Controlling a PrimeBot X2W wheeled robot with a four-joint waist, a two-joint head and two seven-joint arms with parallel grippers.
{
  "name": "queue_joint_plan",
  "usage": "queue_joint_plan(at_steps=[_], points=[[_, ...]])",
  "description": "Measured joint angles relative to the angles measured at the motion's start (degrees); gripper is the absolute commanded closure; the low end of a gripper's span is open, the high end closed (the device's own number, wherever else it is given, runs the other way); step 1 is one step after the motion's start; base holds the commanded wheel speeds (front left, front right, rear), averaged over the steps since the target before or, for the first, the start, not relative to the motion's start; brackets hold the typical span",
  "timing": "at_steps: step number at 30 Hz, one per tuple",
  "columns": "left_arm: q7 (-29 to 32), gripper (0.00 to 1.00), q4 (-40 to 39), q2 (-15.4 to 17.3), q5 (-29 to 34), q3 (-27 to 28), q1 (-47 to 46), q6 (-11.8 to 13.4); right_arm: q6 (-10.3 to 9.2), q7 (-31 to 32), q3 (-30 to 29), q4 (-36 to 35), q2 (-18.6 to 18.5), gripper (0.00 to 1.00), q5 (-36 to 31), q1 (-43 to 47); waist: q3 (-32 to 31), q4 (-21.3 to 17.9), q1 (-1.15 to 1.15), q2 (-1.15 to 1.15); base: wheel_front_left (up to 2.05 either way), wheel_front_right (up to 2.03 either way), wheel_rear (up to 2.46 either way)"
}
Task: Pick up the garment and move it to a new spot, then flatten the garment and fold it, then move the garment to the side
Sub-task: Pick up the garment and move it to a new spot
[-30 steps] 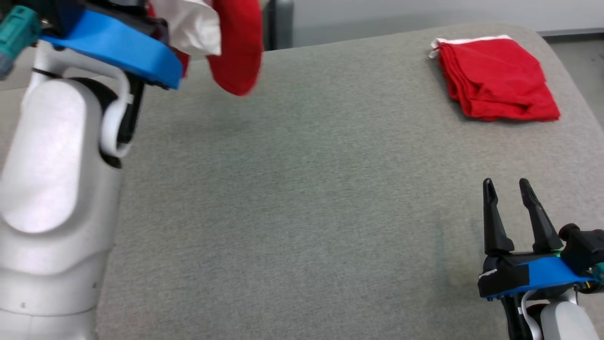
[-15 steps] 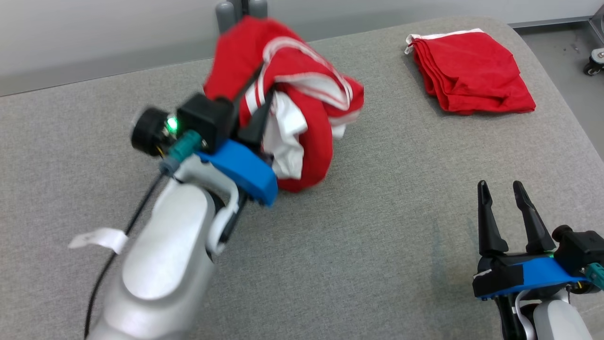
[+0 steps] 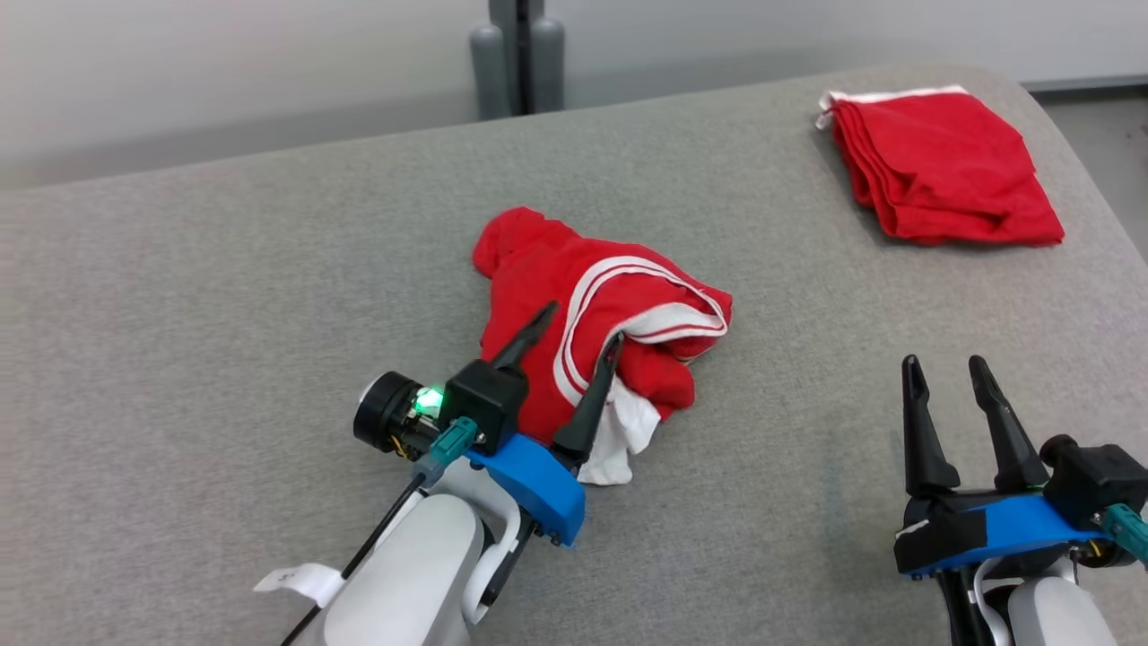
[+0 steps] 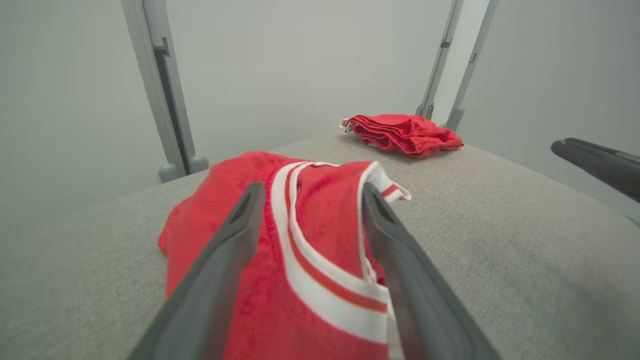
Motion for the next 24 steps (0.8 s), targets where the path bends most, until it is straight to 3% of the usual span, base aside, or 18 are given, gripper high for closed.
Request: queue_joint_plan(at_steps=[7,24], points=[[-3.9,0.0,-2.2,0.3,-0.6,2.5,0.0,2.8,0.0,0.7,0.0,0.1,0.0,0.0,-0.7,1.4,-3.1,3.0,0.0,0.0,0.0,0.0,0.0],[-6.4,0.0,-13.3,7.8,-2.4,18.5,13.3,9.9,0.0,2.7,-0.9,-1.5,0.0,0.0,-1.4,4.5,-8.2,9.8,0.0,0.0,0.0,0.0,0.0]])
